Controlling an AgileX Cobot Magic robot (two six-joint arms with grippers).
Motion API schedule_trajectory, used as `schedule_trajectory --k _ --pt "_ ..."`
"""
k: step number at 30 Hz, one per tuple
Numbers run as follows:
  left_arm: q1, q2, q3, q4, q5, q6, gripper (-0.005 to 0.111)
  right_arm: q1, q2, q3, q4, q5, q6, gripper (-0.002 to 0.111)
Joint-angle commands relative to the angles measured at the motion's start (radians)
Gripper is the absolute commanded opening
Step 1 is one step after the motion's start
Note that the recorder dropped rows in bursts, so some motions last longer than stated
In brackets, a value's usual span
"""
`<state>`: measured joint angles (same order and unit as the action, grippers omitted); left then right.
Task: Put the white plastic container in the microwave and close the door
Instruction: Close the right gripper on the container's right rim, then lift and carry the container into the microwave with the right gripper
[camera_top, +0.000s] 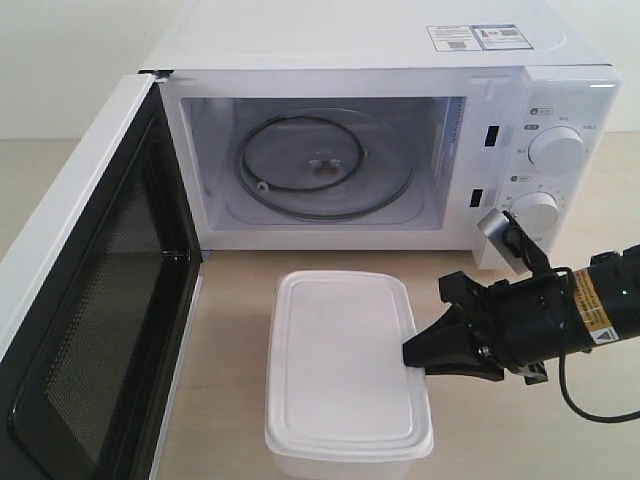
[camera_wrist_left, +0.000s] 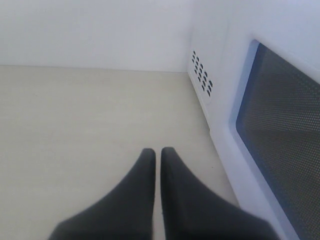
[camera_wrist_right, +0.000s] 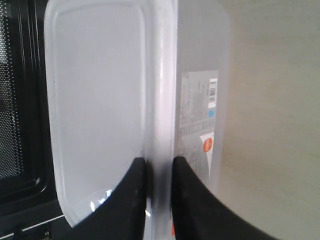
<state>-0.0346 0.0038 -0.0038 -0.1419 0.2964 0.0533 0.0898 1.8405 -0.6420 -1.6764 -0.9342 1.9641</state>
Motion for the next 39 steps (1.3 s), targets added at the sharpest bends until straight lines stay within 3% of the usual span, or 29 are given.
schedule_trajectory --k 1,14,30,36,39 --pt "0.003 -0.004 0.004 -0.008 -0.001 0.004 0.004 0.002 -0.005 -0.002 0.107 -0.063 -0.041 0.000" --pt "0.003 -0.004 0.004 -0.008 -0.001 0.004 0.004 0.002 -0.005 0.006 0.254 -0.140 -0.106 0.000" --pt "0.003 -0.004 0.004 -0.008 -0.001 0.004 0.004 0.016 -0.006 0.222 0.725 -0.287 -0.394 0.000" --pt "0.003 -0.004 0.004 -0.008 -0.001 0.004 0.004 0.201 -0.006 0.234 0.959 -0.287 -0.461 0.000" --pt "0.003 -0.004 0.004 -0.008 -0.001 0.004 0.004 0.348 -0.006 0.234 1.233 -0.287 -0.584 0.000"
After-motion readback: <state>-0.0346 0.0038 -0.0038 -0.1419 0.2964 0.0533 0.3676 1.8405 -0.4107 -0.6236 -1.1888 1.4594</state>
